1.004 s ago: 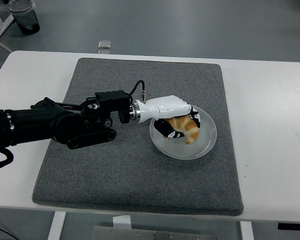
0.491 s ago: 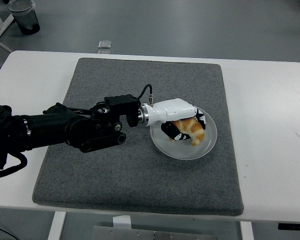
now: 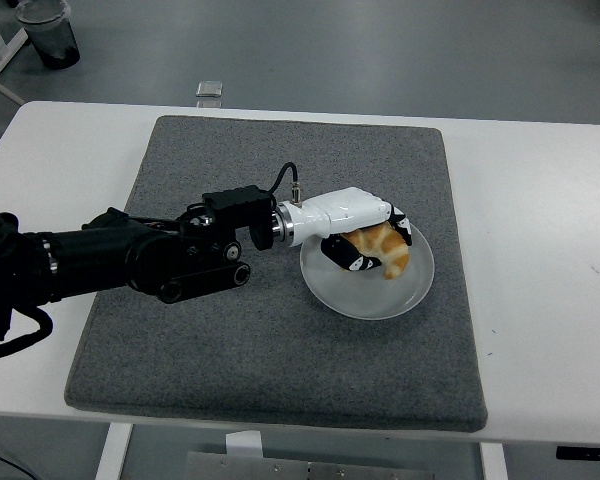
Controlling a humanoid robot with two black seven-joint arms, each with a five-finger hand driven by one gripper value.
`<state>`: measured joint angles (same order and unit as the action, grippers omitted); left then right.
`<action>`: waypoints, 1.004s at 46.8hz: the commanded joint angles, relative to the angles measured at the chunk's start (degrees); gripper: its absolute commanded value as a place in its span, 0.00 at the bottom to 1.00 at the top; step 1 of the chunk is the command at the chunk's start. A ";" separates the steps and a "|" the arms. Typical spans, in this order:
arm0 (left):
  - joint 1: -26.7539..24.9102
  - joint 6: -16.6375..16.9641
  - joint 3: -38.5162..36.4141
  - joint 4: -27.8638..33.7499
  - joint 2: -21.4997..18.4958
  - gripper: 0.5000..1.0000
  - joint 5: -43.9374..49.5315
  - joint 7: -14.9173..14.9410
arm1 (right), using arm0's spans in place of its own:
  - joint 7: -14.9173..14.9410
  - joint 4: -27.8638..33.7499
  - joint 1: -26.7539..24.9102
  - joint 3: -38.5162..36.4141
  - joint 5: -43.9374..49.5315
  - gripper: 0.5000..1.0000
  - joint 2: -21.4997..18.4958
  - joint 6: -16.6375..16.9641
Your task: Place the bread on the plate
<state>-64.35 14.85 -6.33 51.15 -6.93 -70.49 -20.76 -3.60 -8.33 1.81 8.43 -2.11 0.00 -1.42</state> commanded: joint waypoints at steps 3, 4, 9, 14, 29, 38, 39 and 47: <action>0.02 0.00 0.00 0.27 -0.19 0.71 0.00 0.01 | 0.00 -0.02 0.03 0.01 0.00 0.86 0.00 0.02; 0.02 0.00 0.09 0.27 -0.19 0.73 0.00 0.01 | 0.00 -0.02 -0.05 0.01 0.00 0.86 0.00 0.02; 0.37 0.00 0.00 0.36 -0.19 0.80 0.00 0.01 | 0.00 -0.02 -0.05 0.01 0.00 0.86 0.00 0.02; 0.37 0.00 0.09 0.80 -0.36 0.85 0.00 0.01 | 0.00 -0.02 -0.05 0.01 0.00 0.86 0.00 0.02; 0.19 -0.87 4.22 4.22 -2.47 0.93 2.28 0.19 | 0.00 -0.02 -0.05 0.01 0.00 0.86 0.00 -0.07; -1.39 -3.16 6.41 8.79 -6.25 0.94 7.99 0.54 | 0.00 -0.02 0.03 -0.08 0.00 0.86 0.00 -0.07; -1.65 -3.59 6.77 9.14 -6.86 0.94 8.87 0.54 | 0.00 -0.02 -0.05 0.01 0.00 0.86 0.00 -0.07; -2.09 -8.60 12.56 10.29 -9.94 0.95 16.07 0.54 | 0.00 -0.02 -0.05 -0.08 0.00 0.86 0.00 -0.07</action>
<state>-66.42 8.16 3.60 61.40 -15.92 -56.94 -20.20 -3.61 -8.33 1.81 8.42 -2.11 0.00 -1.50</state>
